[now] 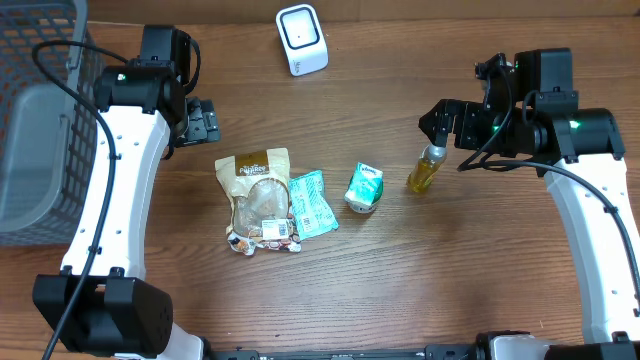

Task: Scan the item barcode
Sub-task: 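Move the right gripper toward the Vim bottle from the right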

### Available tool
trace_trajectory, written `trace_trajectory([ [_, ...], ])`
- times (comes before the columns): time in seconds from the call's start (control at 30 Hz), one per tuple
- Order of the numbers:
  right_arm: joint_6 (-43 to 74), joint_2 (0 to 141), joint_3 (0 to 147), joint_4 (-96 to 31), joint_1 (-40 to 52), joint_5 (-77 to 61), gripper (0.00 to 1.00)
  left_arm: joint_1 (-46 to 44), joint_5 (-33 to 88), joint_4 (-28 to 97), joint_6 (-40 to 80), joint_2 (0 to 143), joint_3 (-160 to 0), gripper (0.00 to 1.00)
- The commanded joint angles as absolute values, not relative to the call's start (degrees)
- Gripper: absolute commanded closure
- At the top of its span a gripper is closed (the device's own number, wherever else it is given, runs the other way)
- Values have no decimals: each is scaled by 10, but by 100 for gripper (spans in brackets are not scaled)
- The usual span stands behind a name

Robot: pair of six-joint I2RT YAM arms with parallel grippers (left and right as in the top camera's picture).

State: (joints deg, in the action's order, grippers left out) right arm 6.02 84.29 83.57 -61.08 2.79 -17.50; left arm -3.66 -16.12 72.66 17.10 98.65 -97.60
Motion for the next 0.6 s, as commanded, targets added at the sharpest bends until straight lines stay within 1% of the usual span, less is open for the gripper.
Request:
trace_trajectory([
  [0.0,67,841,850,-607,32,-132,0,-34,-169,726,167,989,-984,0],
  [0.2,141,856,850,-608,32,-32,0,-34,-169,726,167,989,-984,0],
  [0.57,201,912,846,-605,32,-30,0,-34,-169,726,167,989,-984,1],
])
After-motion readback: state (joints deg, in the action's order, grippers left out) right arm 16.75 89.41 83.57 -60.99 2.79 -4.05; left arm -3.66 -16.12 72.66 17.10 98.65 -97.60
